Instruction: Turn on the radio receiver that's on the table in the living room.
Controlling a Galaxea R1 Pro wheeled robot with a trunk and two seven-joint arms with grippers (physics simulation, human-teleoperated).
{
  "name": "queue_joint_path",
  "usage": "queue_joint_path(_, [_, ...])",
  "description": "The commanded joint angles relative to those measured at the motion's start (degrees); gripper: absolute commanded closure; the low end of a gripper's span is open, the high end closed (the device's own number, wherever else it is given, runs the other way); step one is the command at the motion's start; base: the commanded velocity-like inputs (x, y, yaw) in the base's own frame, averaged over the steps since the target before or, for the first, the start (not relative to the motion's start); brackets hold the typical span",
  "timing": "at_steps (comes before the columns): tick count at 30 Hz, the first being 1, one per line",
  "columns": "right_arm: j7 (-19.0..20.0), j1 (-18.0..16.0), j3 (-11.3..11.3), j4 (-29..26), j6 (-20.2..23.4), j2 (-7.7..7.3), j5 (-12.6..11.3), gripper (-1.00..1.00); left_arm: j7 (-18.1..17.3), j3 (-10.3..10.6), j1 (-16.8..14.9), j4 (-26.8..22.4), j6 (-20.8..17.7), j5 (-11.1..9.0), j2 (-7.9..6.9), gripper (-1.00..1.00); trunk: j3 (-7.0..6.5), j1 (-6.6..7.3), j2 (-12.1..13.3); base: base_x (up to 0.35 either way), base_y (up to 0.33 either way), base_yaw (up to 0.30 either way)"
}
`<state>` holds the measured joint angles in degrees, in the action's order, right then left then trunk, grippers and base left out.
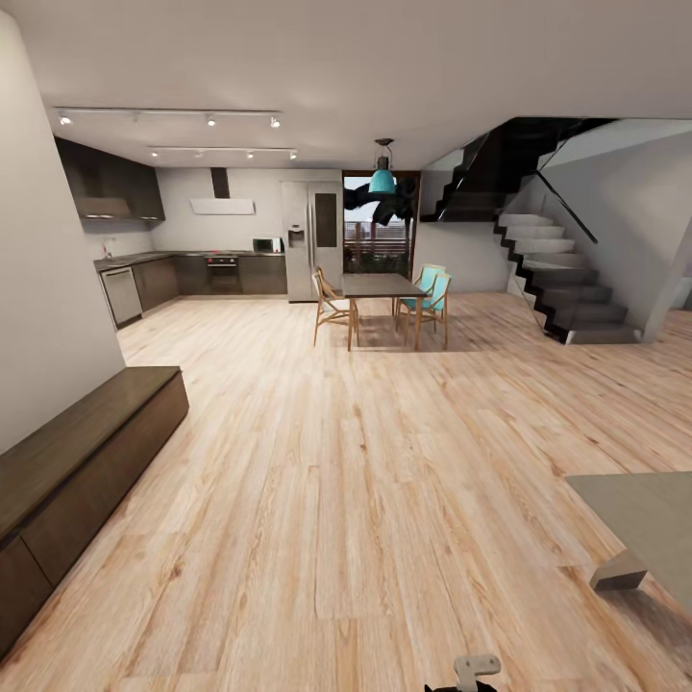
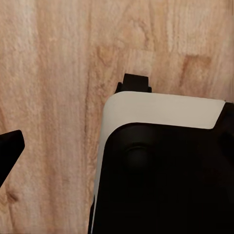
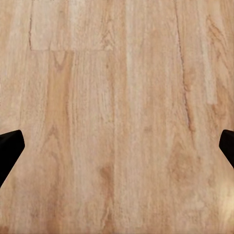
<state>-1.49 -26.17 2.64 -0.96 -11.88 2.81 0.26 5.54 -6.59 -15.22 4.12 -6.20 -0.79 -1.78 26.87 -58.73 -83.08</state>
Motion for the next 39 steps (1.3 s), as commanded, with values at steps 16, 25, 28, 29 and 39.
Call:
queue_joint_path(16, [0.0,0.0,0.0,0.0,0.0,0.0,0.0,-1.0,0.0,0.0,0.0,0.0,0.0,0.0,0.02,-1.0,0.0,0.0,0.0,0.0,0.0,0.0])
queue_joint_path(25, [0.0,0.0,0.0,0.0,0.0,0.0,0.0,-1.0,0.0,0.0,0.0,0.0,0.0,0.0,0.02,-1.0,0.0,0.0,0.0,0.0,0.0,0.0])
queue_joint_path(28, [0.0,0.0,0.0,0.0,0.0,0.0,0.0,-1.0,0.0,0.0,0.0,0.0,0.0,0.0,0.02,-1.0,0.0,0.0,0.0,0.0,0.0,0.0])
queue_joint_path(29, [0.0,0.1,0.0,0.0,0.0,0.0,0.0,-1.0,0.0,0.0,0.0,0.0,0.0,0.0,0.02,-1.0,0.0,0.0,0.0,0.0,0.0,0.0])
queue_joint_path(39, [0.0,0.0,0.0,0.0,0.0,0.0,0.0,-1.0,0.0,0.0,0.0,0.0,0.0,0.0,0.02,-1.0,0.0,0.0,0.0,0.0,0.0,0.0])
